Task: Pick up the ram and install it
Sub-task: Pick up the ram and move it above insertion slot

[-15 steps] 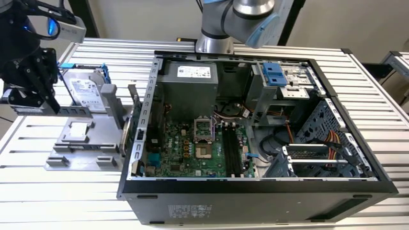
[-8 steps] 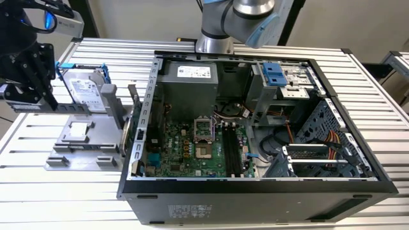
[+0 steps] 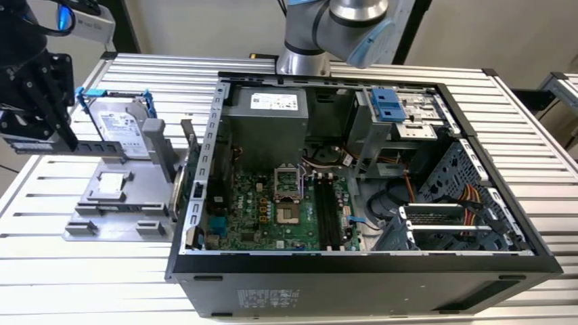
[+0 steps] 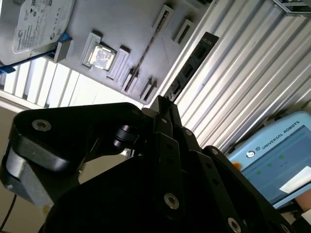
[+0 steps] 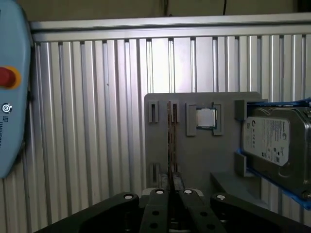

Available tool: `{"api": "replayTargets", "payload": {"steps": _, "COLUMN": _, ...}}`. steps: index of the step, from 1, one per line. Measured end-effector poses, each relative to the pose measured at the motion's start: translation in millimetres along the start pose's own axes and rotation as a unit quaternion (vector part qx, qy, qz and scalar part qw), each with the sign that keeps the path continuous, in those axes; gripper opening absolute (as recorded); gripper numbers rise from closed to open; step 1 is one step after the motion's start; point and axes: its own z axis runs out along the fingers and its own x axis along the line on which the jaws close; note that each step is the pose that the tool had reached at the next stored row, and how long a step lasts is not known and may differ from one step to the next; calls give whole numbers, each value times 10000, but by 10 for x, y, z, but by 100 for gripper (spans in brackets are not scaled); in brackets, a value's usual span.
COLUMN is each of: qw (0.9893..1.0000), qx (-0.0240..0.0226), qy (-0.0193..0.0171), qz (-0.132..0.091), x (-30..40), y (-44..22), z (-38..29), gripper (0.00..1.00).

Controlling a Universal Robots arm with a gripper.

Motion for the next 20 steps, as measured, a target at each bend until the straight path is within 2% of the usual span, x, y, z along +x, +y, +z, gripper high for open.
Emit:
{"api": "replayTargets", "payload": {"steps": 7, "qw": 10000, "qx": 0, "qy": 0, "qz": 0, "x": 0, "y": 1, "z": -59, "gripper": 0}}
{"api": "replayTargets", "payload": {"steps": 20, "qw": 10000, "qx": 1, "qy": 0, "qz": 0, "x": 0, "y": 0, "z": -75, "gripper": 0}}
